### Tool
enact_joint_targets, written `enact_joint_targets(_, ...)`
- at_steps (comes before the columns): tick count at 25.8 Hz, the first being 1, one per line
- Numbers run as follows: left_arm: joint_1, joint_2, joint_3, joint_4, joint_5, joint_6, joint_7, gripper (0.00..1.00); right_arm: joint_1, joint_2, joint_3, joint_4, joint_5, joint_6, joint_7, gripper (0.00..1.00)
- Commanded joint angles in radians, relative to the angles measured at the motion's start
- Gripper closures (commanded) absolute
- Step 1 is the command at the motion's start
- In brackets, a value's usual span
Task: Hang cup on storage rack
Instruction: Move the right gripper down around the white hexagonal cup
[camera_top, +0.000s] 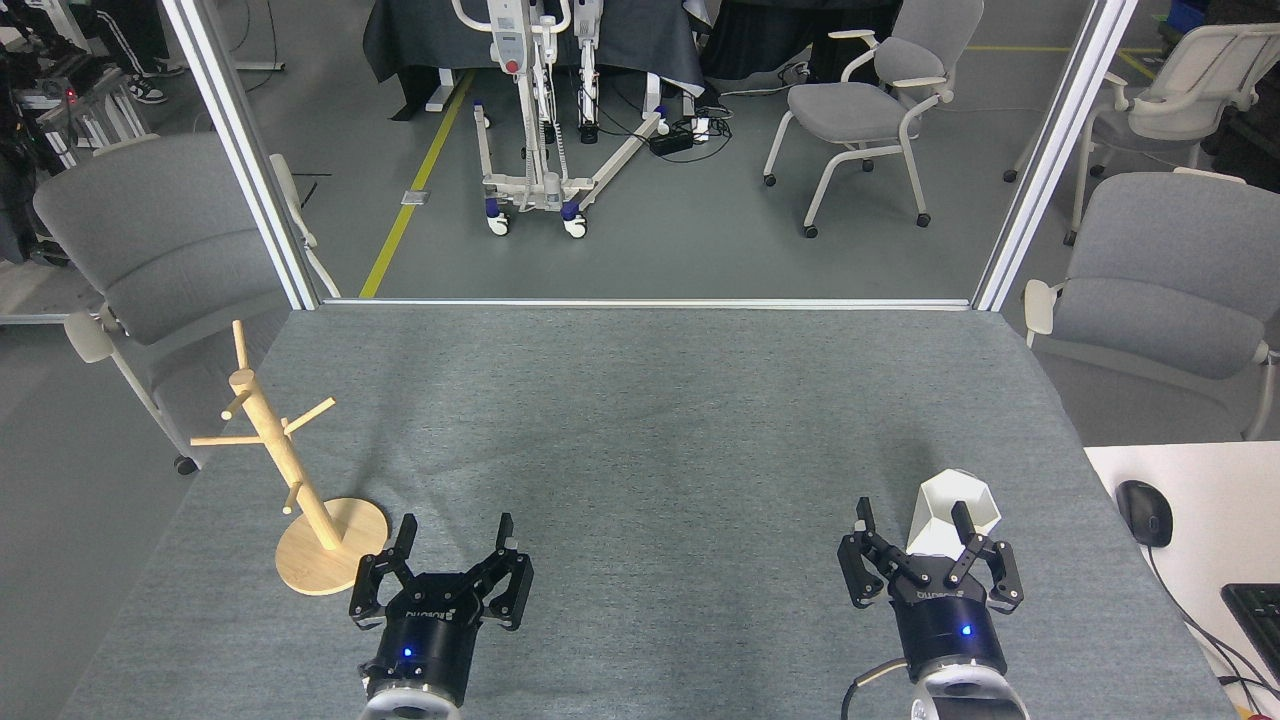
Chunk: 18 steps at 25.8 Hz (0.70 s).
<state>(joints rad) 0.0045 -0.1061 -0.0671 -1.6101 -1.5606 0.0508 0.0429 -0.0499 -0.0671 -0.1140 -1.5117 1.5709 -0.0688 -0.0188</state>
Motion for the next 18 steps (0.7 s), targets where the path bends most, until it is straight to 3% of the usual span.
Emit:
enact_joint_targets(1, -0.006, -0.003, 0.0, 0.001, -0.004, 0.006, 0.008, 0.01, 0.002, -0.005, -0.004, -0.001, 0.0, 0.0, -0.001, 0.0)
enact_joint_targets(10, -0.006, -0.011, -0.017, -0.013, 0.004, 0.006, -0.008, 0.01, 0.013, -0.007, -0.009, -0.001, -0.002, 0.0, -0.007, 0.0)
enact_joint_targets(15, 0.002, -0.007, -0.022, -0.036, 0.004, -0.009, 0.009, 0.01, 0.018, -0.06, -0.078, 0.01, -0.018, -0.009, -0.009, 0.0)
enact_joint_targets(18, 0.003, -0.007, -0.02, -0.034, 0.002, -0.008, 0.009, 0.01, 0.021, -0.071, -0.116, 0.074, -0.02, -0.016, -0.012, 0.0)
